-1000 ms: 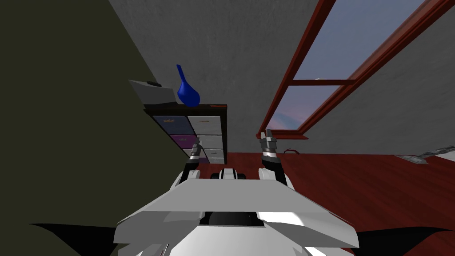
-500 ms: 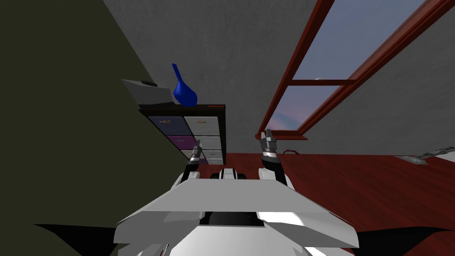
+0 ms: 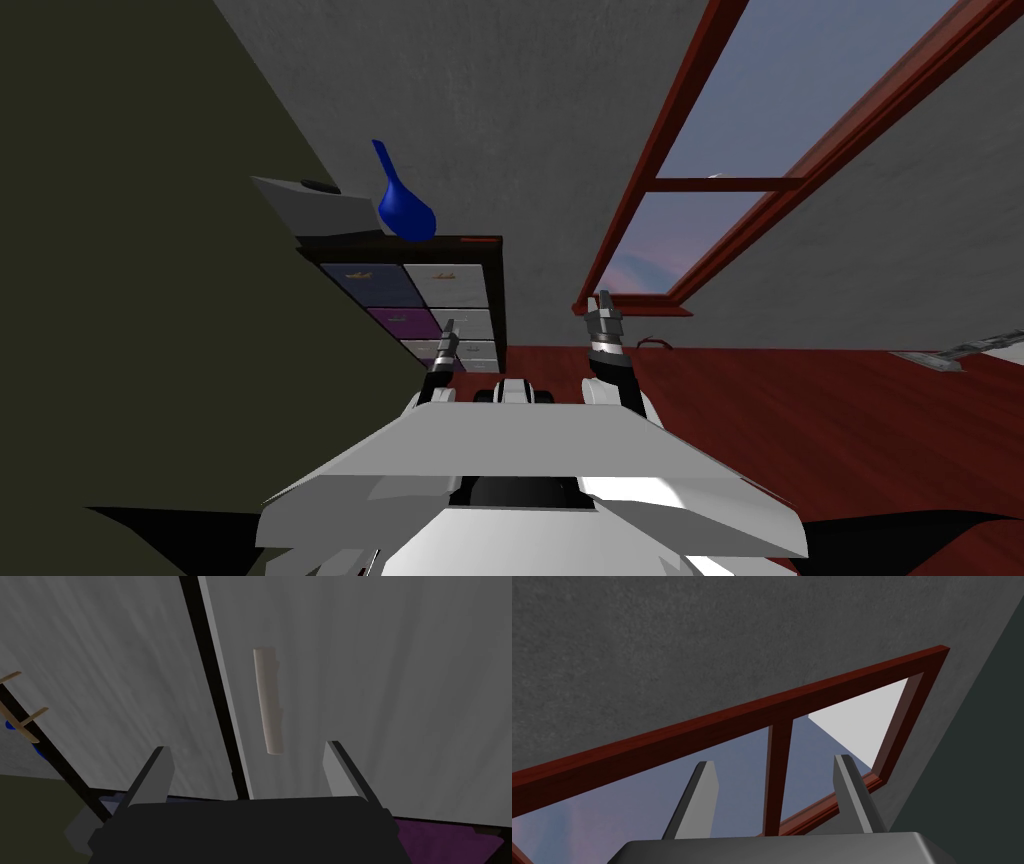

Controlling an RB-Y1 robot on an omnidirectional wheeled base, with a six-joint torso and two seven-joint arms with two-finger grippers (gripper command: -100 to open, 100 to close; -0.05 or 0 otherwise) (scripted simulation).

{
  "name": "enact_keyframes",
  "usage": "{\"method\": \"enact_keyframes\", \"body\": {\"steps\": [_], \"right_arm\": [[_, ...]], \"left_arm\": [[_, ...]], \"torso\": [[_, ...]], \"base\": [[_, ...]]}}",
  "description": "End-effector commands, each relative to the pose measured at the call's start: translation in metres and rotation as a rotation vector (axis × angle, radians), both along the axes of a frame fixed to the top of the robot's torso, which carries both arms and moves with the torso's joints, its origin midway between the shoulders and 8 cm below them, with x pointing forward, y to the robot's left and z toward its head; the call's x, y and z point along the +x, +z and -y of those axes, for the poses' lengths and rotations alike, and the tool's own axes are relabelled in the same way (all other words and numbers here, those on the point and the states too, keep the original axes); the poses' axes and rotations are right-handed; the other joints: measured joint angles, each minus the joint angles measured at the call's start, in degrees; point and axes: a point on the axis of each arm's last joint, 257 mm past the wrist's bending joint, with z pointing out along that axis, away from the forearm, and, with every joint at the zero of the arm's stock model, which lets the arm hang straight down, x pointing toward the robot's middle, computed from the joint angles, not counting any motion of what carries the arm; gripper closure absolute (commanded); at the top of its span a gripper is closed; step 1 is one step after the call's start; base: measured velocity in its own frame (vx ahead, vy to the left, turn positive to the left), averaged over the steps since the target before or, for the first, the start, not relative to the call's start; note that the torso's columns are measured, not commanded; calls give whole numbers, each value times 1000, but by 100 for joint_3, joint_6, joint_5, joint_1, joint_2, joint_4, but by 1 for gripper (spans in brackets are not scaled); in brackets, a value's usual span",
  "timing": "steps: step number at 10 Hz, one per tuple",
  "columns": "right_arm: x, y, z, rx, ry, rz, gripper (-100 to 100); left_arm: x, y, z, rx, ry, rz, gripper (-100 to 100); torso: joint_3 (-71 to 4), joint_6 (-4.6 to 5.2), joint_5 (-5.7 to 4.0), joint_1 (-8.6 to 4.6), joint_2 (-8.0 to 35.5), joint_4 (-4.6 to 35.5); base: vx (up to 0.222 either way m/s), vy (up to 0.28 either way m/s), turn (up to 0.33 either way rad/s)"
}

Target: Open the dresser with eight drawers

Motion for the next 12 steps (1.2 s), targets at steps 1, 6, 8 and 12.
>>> {"method": "enact_keyframes", "body": {"steps": [1, 6, 8, 12], "right_arm": [[0, 0, 0, 0, 0, 0, 0], [0, 0, 0, 0, 0, 0, 0], [0, 0, 0, 0, 0, 0, 0], [0, 0, 0, 0, 0, 0, 0]], "left_arm": [[1, -21, 12, -73, 21, -29, -100], [8, -26, 26, -143, 39, -38, -100], [8, -24, 26, -143, 39, -36, -100], [9, -23, 13, -85, 19, -43, -100]], "torso": [[-1, 0, 1, 4, -2, -1], [2, -1, 1, 8, 3, 1], [-11, 0, 2, 7, -17, -5], [-18, 2, 8, 14, -31, -14]], "base": [[33, -34, 0], [22, -18, 0], [51, 9, 0], [-25, -5, 10]]}}
